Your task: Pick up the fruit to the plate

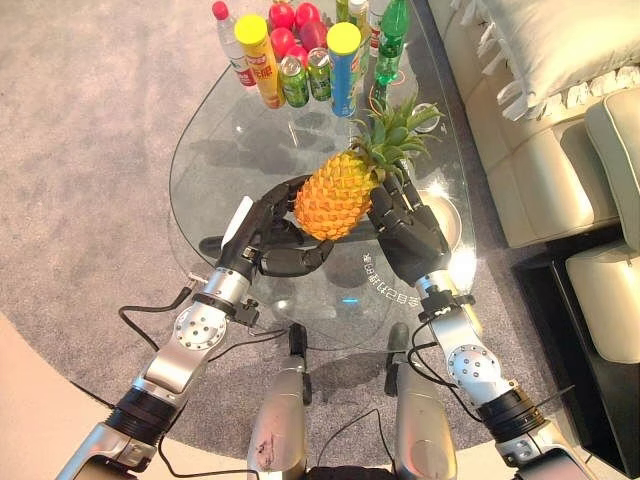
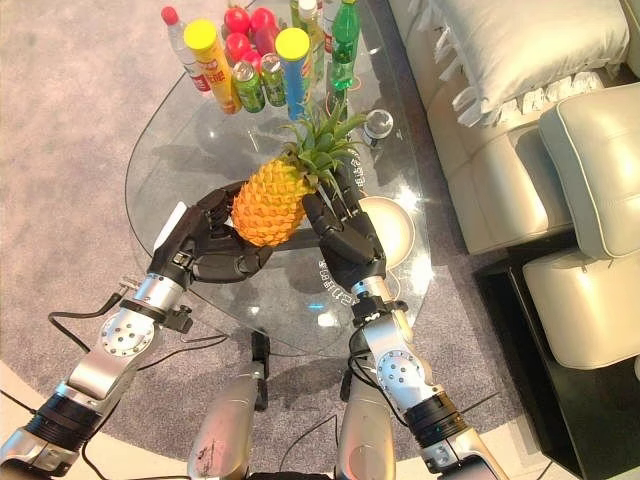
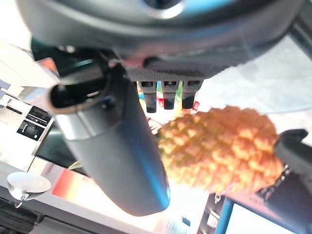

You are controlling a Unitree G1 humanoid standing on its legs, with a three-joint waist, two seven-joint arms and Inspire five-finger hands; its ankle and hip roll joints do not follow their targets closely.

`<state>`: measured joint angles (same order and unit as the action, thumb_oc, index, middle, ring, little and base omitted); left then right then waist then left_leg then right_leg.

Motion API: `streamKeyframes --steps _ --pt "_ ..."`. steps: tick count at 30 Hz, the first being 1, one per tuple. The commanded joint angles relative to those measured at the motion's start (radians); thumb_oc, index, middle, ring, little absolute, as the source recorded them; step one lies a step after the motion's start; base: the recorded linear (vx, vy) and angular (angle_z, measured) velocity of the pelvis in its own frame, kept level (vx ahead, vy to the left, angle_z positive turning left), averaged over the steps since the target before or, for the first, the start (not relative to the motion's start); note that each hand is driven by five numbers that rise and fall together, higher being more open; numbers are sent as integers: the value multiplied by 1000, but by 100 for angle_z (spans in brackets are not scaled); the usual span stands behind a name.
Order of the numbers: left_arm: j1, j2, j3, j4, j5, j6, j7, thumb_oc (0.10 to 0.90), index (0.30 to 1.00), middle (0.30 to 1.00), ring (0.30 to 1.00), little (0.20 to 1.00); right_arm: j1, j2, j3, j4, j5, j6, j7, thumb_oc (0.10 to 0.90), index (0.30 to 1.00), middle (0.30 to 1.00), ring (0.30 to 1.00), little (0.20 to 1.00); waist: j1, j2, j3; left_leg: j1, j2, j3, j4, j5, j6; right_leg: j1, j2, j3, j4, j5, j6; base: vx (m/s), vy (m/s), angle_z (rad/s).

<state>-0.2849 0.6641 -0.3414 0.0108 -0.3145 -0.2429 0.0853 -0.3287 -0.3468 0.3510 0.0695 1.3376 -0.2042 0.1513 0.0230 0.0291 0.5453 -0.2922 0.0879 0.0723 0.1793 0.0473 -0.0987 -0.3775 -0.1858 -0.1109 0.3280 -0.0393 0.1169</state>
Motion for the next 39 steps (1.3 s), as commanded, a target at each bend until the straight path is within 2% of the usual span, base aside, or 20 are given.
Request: streamKeyframes --steps 1,6,14,18,21,25,30,34,39 --pt "-85 30 58 -216 -27 -149 -21 100 300 300 300 200 -74 16 -11 -98 20 -14 109 800 900 900 900 900 -11 -18 -25 -49 -129 54 148 -118 41 85 110 -90 -74 -21 -55 -2 3 4" --pt "-82 29 58 -218 -32 -148 -47 100 300 300 300 200 -74 11 -15 -88 30 -5 131 800 900 900 900 900 -10 -18 -25 -53 -131 48 152 -120 41 82 110 -91 -70 -20 -53 0 0 0" --pt "-78 33 42 -196 -66 -124 -98 100 300 300 300 200 -88 1 -23 -68 25 -47 161 800 900 900 900 900 -11 -17 -25 -68 -133 48 181 -133 41 67 108 -90 -52 -24 -51 0 0 0" --pt "-69 23 34 -182 -99 -98 -115 100 300 300 300 200 -91 -8 -29 -63 -64 -75 99 800 900 900 900 900 -14 -16 -25 -69 -135 51 182 -135 42 63 107 -87 -50 -23 -49 0 0 0" --pt "-62 20 25 -165 -104 -84 -129 100 300 300 300 200 -95 -25 -40 -49 -71 -91 76 800 900 900 900 900 -17 -14 -25 -72 -134 55 183 -137 43 59 105 -85 -50 -22 -48 0 0 0" --pt "-59 20 2 -140 -159 -30 -192 100 300 300 300 200 -115 -53 -49 -29 -176 -113 -4 800 900 900 900 900 -23 -7 -25 -77 -136 61 176 -133 46 44 106 -76 -47 -17 -45 -5 21 -1" --pt "-45 23 -41 -139 -159 3 -267 100 300 300 300 200 -115 -73 -57 -27 -157 -116 -3 800 900 900 900 900 -28 0 -25 -79 -140 62 169 -132 49 36 106 -71 -46 -14 -43 -2 8 0" --pt "-37 40 -84 -141 -176 16 -278 100 300 300 300 200 -110 -85 -46 -19 -150 -128 0 800 900 900 900 900 -30 6 -25 -78 -142 65 167 -135 50 36 102 -71 -49 -13 -40 0 0 0" --pt "-40 46 -106 -127 -177 3 -267 100 300 300 300 200 -112 -97 -40 -5 -149 -136 4 800 900 900 900 900 -32 8 -25 -83 -140 67 169 -135 51 30 99 -73 -48 -11 -40 0 0 0"
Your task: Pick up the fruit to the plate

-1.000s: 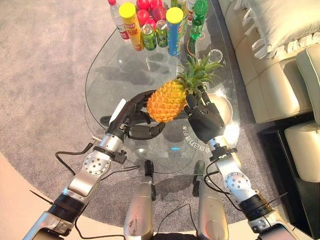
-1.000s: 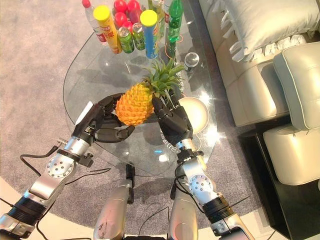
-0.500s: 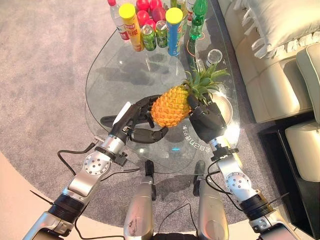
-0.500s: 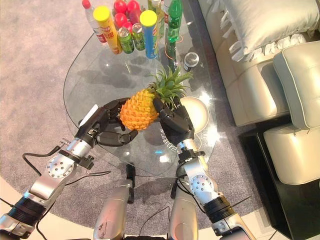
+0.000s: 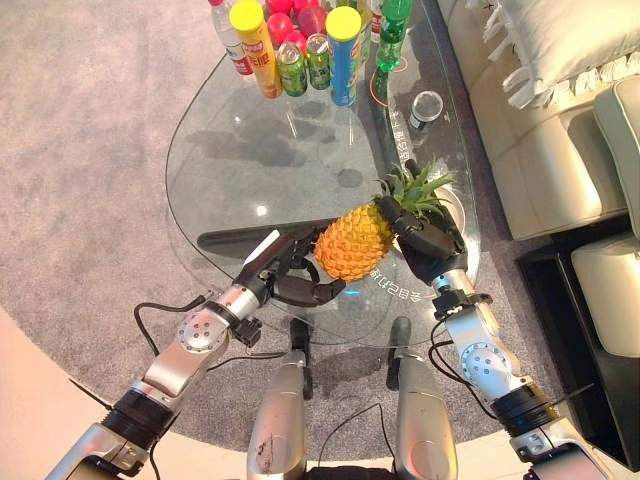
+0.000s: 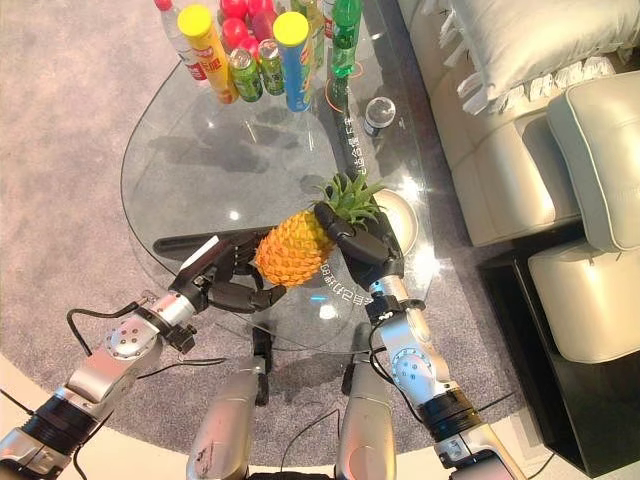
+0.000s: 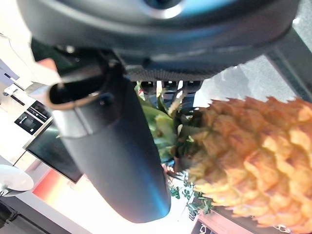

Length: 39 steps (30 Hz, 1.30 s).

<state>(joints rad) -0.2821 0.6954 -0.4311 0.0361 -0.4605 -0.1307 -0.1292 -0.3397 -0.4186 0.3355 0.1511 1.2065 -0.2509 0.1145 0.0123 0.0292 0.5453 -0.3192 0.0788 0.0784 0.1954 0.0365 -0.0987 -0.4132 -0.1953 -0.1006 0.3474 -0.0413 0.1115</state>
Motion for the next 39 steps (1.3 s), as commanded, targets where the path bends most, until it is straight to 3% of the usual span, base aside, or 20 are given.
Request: streamKeyframes --steps 1,10,11,12,26,39 --pt "-45 15 -19 -152 -29 -110 -49 100 300 300 300 200 -103 -25 -23 -85 -17 -90 41 800 900 900 900 900 -21 9 -25 -57 -131 60 153 -125 51 65 109 -83 -67 -9 -35 0 0 0" --pt "-39 16 -14 -164 -38 -115 -25 100 300 300 300 200 -100 -24 -2 -95 -34 -48 55 800 900 900 900 900 -23 13 -25 -60 -139 48 148 -121 53 59 109 -71 -70 -7 -36 0 0 0" --pt "-38 16 -10 -167 -43 -113 -25 100 300 300 300 200 -98 -23 3 -106 -38 -40 61 674 792 792 792 774 -23 14 -25 -61 -142 46 147 -121 53 58 109 -69 -71 -6 -37 0 0 0" --pt "-37 15 -9 -167 -43 -112 -24 100 300 300 300 200 -97 -23 4 -108 -38 -38 63 100 300 300 300 200 -23 14 -25 -61 -142 46 147 -121 53 58 109 -69 -72 -6 -37 0 0 0" --pt "-35 -3 -13 -169 -31 -99 -21 100 300 300 300 200 -100 -8 22 -137 -32 -46 171 100 300 300 300 200 -20 14 -25 -64 -150 39 143 -122 58 54 108 -70 -70 -5 -34 0 0 0" --pt "-38 -20 -8 -154 -31 -80 -20 100 300 300 300 200 -95 15 2 -146 -22 -75 181 100 300 300 300 200 -24 13 -25 -60 -147 44 143 -125 58 55 110 -74 -70 -6 -34 0 0 0"
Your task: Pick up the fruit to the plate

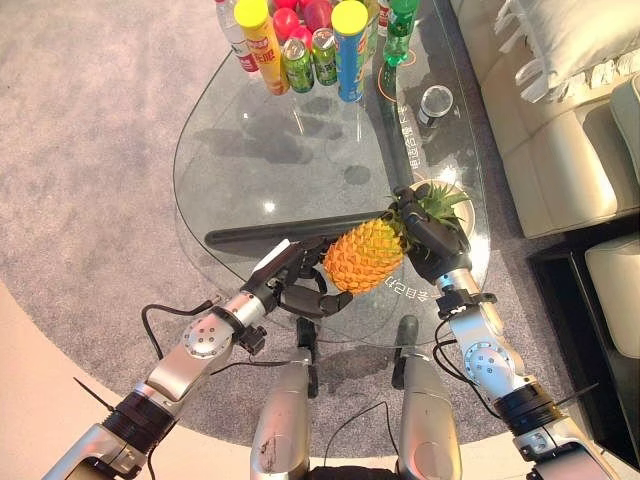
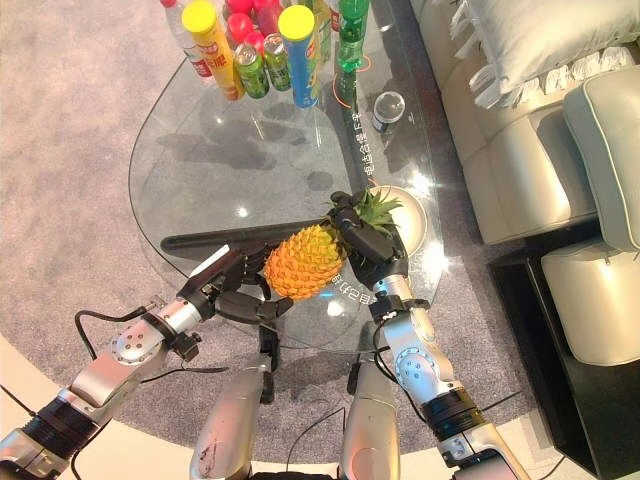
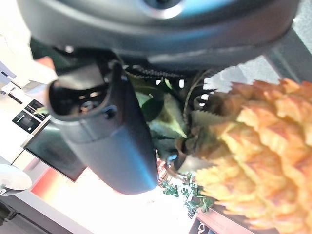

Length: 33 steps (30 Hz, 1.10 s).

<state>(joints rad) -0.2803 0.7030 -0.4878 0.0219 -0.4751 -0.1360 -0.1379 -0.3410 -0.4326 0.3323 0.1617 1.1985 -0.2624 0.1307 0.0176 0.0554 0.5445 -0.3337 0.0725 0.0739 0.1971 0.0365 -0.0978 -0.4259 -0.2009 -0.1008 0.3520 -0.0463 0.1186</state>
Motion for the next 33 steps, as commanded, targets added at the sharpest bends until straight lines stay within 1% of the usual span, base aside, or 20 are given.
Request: streamKeyframes --steps 1,4,5,8,14,15,17,21,24,27,28,30,33 --pt "-40 -27 49 -136 -15 -75 -11 100 300 300 300 200 -95 29 5 -155 -13 -65 166 100 300 300 300 200 -29 -13 -24 -45 -140 48 140 -124 57 68 115 -75 -75 -1 -41 0 0 0" --pt "-41 -25 49 -138 -18 -61 -2 100 300 300 300 200 -95 32 4 -153 -18 -70 166 100 300 300 300 200 -29 -13 -24 -44 -138 50 140 -124 56 70 115 -76 -76 -1 -41 0 0 0" --pt "-37 -25 54 -133 -16 -43 5 800 900 900 900 900 -93 31 1 -155 -18 -72 166 100 300 300 300 200 -28 -13 -24 -42 -137 50 138 -123 56 73 116 -78 -78 -2 -42 0 0 0" --pt "-35 -30 56 -115 -12 -24 11 800 900 900 900 900 -92 35 -4 -155 -28 -76 158 100 300 300 300 200 -30 -13 -24 -39 -136 51 135 -122 56 75 118 -79 -79 -2 -42 0 0 0" --pt "-27 -31 58 -113 -9 -20 22 800 900 900 900 900 -87 30 -10 -158 -33 -87 148 100 300 300 300 200 -30 -14 -24 -36 -135 51 133 -121 55 78 119 -80 -81 -2 -43 0 0 0" --pt "-25 -33 60 -110 -11 -20 27 800 900 900 900 900 -87 28 -17 -157 -37 -117 115 100 300 300 300 200 -31 -14 -24 -36 -134 52 133 -120 55 78 119 -81 -82 -2 -43 0 0 0" --pt "-21 -34 64 -109 -7 -20 33 800 900 900 900 900 -88 30 -24 -156 -49 -135 94 100 300 300 300 200 -31 -13 -24 -33 -134 52 130 -120 54 82 120 -82 -84 -3 -44 0 0 0" --pt "-21 -43 70 -102 -7 -2 51 800 900 900 900 900 -93 38 -32 -160 -84 -150 54 100 300 300 300 200 -32 -8 -24 -28 -133 53 124 -118 53 86 122 -82 -89 -3 -45 0 0 0" --pt "-13 -43 77 -110 -6 11 55 800 900 900 900 900 -94 23 -37 -172 -206 -165 -18 100 300 300 300 200 -33 -5 -24 -25 -132 55 120 -115 52 88 122 -83 -91 -3 -46 0 0 0" --pt "1 -44 82 -119 -7 9 58 800 900 900 900 900 -102 -9 -44 -201 -333 -171 -88 100 300 300 300 200 -35 -4 -24 -27 -129 57 121 -115 51 86 122 -83 -90 -4 -48 0 0 0" --pt "4 -44 83 -119 -6 8 59 800 900 900 900 900 -102 -13 -45 -206 -351 -169 -100 100 300 300 300 200 -35 -4 -24 -27 -128 57 122 -115 51 86 123 -83 -89 -5 -48 0 0 0" --pt "14 -50 83 -118 -2 4 65 800 900 900 900 900 -108 -37 -53 -230 -433 -164 -147 100 300 300 300 200 -37 -6 -24 -26 -126 59 121 -115 52 86 124 -83 -89 -5 -49 0 0 0" --pt "25 -58 84 -114 10 -1 72 800 900 900 900 900 -115 -66 -67 -256 -501 -166 -187 100 300 300 300 200 -40 -7 -24 -24 -125 60 115 -115 54 85 126 -82 -90 -7 -49 0 0 0"
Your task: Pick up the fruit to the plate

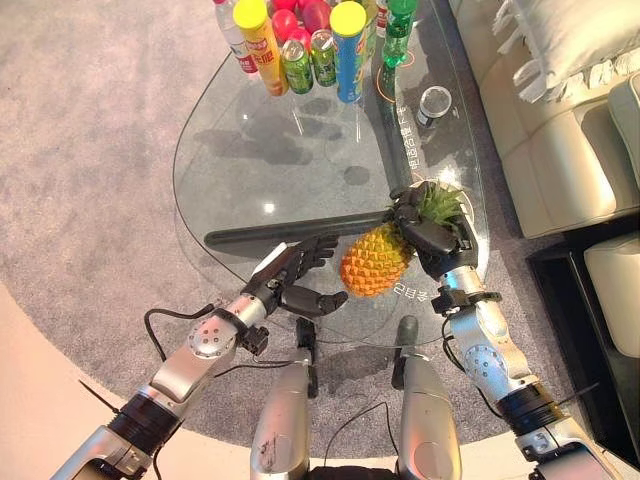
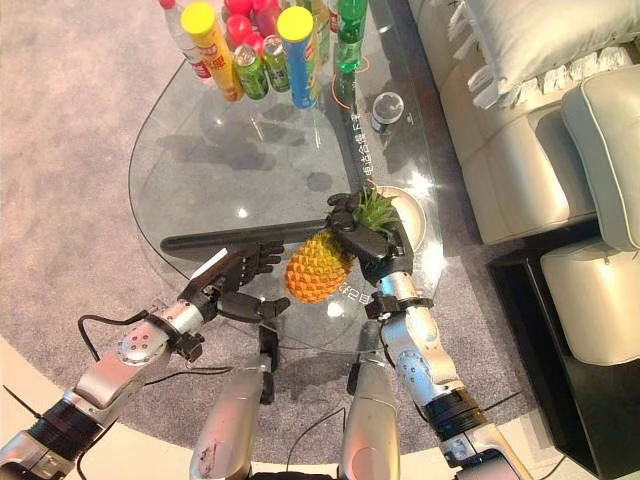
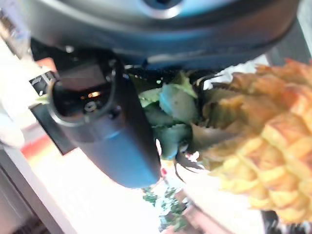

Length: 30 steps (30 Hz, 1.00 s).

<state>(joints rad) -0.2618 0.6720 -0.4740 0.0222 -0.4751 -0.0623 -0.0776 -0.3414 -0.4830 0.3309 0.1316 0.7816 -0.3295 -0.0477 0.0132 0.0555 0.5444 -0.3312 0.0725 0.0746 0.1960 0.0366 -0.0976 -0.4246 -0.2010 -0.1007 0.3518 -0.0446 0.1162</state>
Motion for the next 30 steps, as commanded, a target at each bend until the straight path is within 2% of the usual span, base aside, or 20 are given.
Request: streamKeyframes --steps 1,7,8,11,14,17,21,30 --pt "8 -28 71 -114 11 -75 13 800 900 900 900 900 -116 -21 -68 -234 -97 -98 -17 100 300 300 300 200 -36 -8 -24 -26 -125 60 116 -115 54 83 127 -81 -89 -9 -47 0 0 0" --pt "24 -39 72 -108 20 -72 34 800 900 900 900 900 -124 -77 -112 -294 -288 -101 -154 100 300 300 300 200 -44 -12 -24 -27 -122 65 119 -119 58 80 133 -75 -84 -13 -47 0 0 0" --pt "25 -43 73 -104 21 -61 41 800 900 900 900 900 -125 -92 -122 -306 -387 -89 -217 100 300 300 300 200 -46 -12 -24 -28 -122 65 120 -119 58 78 134 -74 -81 -14 -46 0 0 0" --pt "27 -50 62 -96 46 -41 65 800 900 900 900 900 -140 -123 -128 -322 -481 -72 -298 100 300 300 300 200 -48 -10 -24 -33 -120 68 121 -118 60 72 135 -72 -79 -14 -46 0 0 0" --pt "29 -51 58 -93 50 -37 69 800 900 900 900 900 -143 -128 -128 -326 -490 -68 -310 100 300 300 300 200 -48 -10 -24 -34 -120 68 123 -118 59 71 136 -72 -78 -14 -46 0 0 0" --pt "43 -67 25 -10 59 -1 118 800 900 900 900 900 -178 -153 -123 -331 -579 -42 -401 100 300 300 300 200 -44 -9 -24 -42 -117 65 129 -121 58 66 133 -76 -74 -17 -44 0 0 0" --pt "63 -86 -2 82 42 2 151 800 900 900 900 900 -225 -153 -107 -292 -589 -53 -459 100 300 300 300 200 -36 -10 -24 -62 -117 66 135 -120 59 49 134 -77 -68 -20 -43 0 0 0" --pt "83 -113 -66 175 47 5 181 800 900 900 900 900 -308 -146 -95 -162 -646 -95 -552 100 300 300 300 200 -20 -3 -24 -107 -122 58 149 -119 61 13 127 -82 -63 -15 -40 0 0 0"
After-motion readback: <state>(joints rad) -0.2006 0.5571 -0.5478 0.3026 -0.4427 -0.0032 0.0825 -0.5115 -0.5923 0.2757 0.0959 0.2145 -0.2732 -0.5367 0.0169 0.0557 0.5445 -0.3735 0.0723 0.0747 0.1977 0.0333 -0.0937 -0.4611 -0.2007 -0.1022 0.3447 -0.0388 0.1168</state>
